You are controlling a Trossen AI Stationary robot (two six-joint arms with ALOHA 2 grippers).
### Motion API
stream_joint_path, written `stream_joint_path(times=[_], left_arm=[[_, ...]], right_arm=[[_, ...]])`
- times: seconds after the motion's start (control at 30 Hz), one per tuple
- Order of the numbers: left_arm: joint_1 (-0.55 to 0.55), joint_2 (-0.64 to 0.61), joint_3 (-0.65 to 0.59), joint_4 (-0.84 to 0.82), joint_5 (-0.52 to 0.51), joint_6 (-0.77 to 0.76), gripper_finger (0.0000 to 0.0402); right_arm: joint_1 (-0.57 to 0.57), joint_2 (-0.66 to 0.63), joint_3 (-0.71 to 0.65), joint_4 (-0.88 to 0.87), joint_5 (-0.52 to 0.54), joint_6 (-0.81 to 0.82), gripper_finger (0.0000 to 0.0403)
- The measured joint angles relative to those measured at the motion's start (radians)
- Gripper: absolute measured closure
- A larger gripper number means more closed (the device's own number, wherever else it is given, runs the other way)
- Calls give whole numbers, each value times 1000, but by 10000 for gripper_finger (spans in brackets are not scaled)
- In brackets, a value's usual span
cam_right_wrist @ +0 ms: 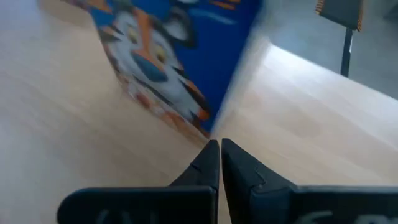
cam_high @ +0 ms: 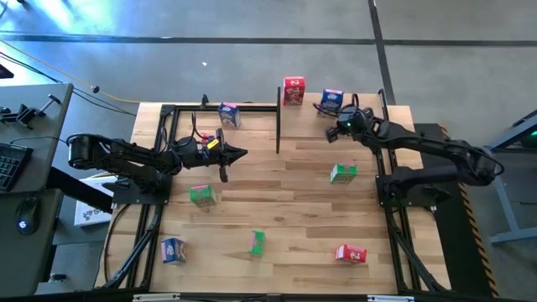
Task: Stack cereal on shelf
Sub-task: Adjust the blue cereal box
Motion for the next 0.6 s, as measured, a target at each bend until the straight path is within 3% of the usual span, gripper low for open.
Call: stream_joint_path(times=[0.3,0.6], left_arm=[[0,0,0,0,0,1,401],[0,0,0,-1,0,1,401]], right_arm=[[0,113,3,136,4,-23,403],[-20,109,3,173,74,-52,403]])
